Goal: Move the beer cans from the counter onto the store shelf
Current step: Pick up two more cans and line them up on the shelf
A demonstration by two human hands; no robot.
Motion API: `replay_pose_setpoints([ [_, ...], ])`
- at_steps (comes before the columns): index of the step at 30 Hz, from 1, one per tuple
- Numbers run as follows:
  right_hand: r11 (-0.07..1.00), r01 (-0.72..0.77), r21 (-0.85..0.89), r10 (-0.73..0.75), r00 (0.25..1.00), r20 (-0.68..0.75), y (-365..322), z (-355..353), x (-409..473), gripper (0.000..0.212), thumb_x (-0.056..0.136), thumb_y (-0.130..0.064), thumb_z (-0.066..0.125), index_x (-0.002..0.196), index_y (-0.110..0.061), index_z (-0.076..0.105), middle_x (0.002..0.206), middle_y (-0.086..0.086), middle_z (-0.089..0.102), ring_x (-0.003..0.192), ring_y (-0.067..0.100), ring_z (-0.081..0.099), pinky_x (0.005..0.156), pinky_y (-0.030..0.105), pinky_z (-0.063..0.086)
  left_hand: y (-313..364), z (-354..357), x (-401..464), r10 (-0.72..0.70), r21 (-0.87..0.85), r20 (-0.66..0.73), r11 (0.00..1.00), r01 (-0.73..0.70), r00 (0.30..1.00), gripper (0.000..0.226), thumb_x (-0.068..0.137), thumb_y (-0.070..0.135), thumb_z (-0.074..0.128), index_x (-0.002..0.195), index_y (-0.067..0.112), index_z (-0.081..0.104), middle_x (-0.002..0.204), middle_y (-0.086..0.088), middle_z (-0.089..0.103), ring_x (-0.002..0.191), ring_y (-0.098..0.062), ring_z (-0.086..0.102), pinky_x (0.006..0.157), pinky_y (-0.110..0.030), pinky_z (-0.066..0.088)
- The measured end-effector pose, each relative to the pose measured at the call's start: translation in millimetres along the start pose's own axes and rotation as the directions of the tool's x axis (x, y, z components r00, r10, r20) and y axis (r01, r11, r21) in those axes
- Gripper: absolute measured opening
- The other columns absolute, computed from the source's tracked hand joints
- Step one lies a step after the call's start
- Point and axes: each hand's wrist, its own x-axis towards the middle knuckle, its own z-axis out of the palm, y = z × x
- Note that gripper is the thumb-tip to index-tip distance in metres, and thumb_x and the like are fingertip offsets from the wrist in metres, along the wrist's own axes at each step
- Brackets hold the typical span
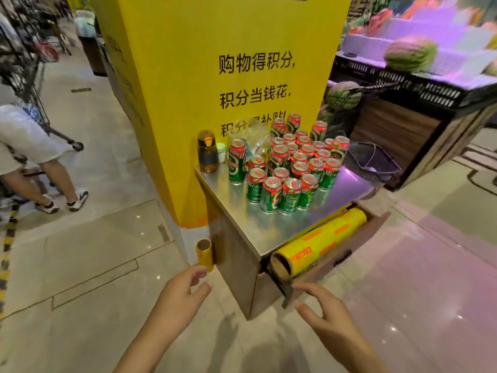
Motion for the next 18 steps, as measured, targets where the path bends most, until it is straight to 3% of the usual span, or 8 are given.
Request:
replay_pose_setpoints([
  [2,0.999,-0.032,0.018,0.032,0.999,-0.013,12,-20,24,0.018,0.087,-0.049,0.056,0.101,-0.052,0.046,0.110,-0.031,0.049,0.108,-0.004,0.048,0.078,0.005,0.035,15,10,33,0.005,-0.005,0.014,1.000,-0.005,1.000,0.029,0.091,0.024,0.058,0.120,0.023,0.058,0.113,0.011,0.059,0.113,-0.009,0.053,0.089,-0.021,0.039],
  [4,0.999,0.007,0.049,-0.005,0.999,-0.043,26,-36,43,0.043,0.066,-0.085,0.046,0.097,-0.055,0.046,0.107,-0.035,0.050,0.105,-0.007,0.051,0.080,0.004,0.035,32,22,58,0.026,-0.009,0.039,1.000,-0.026,0.999,0.029,0.091,0.027,0.058,0.120,0.024,0.059,0.116,0.012,0.060,0.114,-0.005,0.053,0.088,-0.019,0.037],
  [6,0.997,0.031,0.072,-0.023,0.994,-0.104,45,-48,65,0.063,0.054,-0.097,0.033,0.095,-0.055,0.058,0.107,-0.034,0.057,0.105,-0.003,0.055,0.084,0.008,0.039,51,33,80,0.044,-0.017,0.052,0.999,-0.043,0.998,0.031,0.091,0.027,0.058,0.121,0.024,0.057,0.118,0.012,0.059,0.113,-0.002,0.052,0.088,-0.016,0.036],
  [9,0.993,0.012,0.114,-0.003,0.997,-0.073,52,-65,101,0.036,0.062,-0.086,0.045,0.095,-0.072,0.051,0.108,-0.035,0.059,0.105,-0.003,0.055,0.083,0.004,0.039,77,45,109,0.049,-0.028,0.030,0.998,-0.048,0.998,0.031,0.091,0.025,0.058,0.122,0.025,0.055,0.114,0.013,0.058,0.106,0.003,0.051,0.080,-0.006,0.034],
  [11,0.992,0.036,0.120,-0.030,0.998,-0.052,52,-77,129,0.046,0.054,-0.093,0.043,0.096,-0.074,0.048,0.108,-0.031,0.061,0.106,-0.005,0.054,0.084,0.006,0.039,87,52,129,0.025,-0.038,-0.001,0.999,-0.025,1.000,0.031,0.091,0.023,0.058,0.122,0.024,0.056,0.112,0.013,0.059,0.103,0.004,0.051,0.077,-0.004,0.033],
  [13,0.993,0.050,0.107,-0.051,0.999,0.002,44,-89,155,0.040,0.063,-0.082,0.052,0.100,-0.067,0.052,0.114,-0.029,0.056,0.110,-0.005,0.052,0.087,0.016,0.040,94,56,144,-0.015,-0.064,-0.023,0.998,0.013,1.000,0.032,0.091,0.023,0.058,0.123,0.023,0.056,0.114,0.012,0.059,0.105,0.002,0.052,0.078,-0.005,0.033],
  [15,0.993,0.058,0.105,-0.063,0.997,0.045,36,-98,183,0.018,0.080,-0.053,0.061,0.097,-0.056,0.059,0.114,-0.027,0.054,0.116,0.000,0.050,0.090,0.018,0.037,99,58,158,-0.040,-0.057,-0.031,0.998,0.038,0.999,0.031,0.091,0.023,0.058,0.122,0.024,0.056,0.116,0.012,0.059,0.108,0.000,0.053,0.082,-0.010,0.035],
  [18,0.993,0.103,0.052,-0.105,0.993,0.048,34,-103,223,0.024,0.081,-0.059,0.055,0.103,-0.050,0.051,0.118,-0.024,0.053,0.116,0.000,0.048,0.093,0.017,0.036,94,59,184,-0.057,-0.027,-0.018,0.998,0.056,0.998,0.030,0.091,0.023,0.057,0.121,0.023,0.056,0.116,0.011,0.059,0.108,-0.002,0.053,0.085,-0.014,0.035],
])
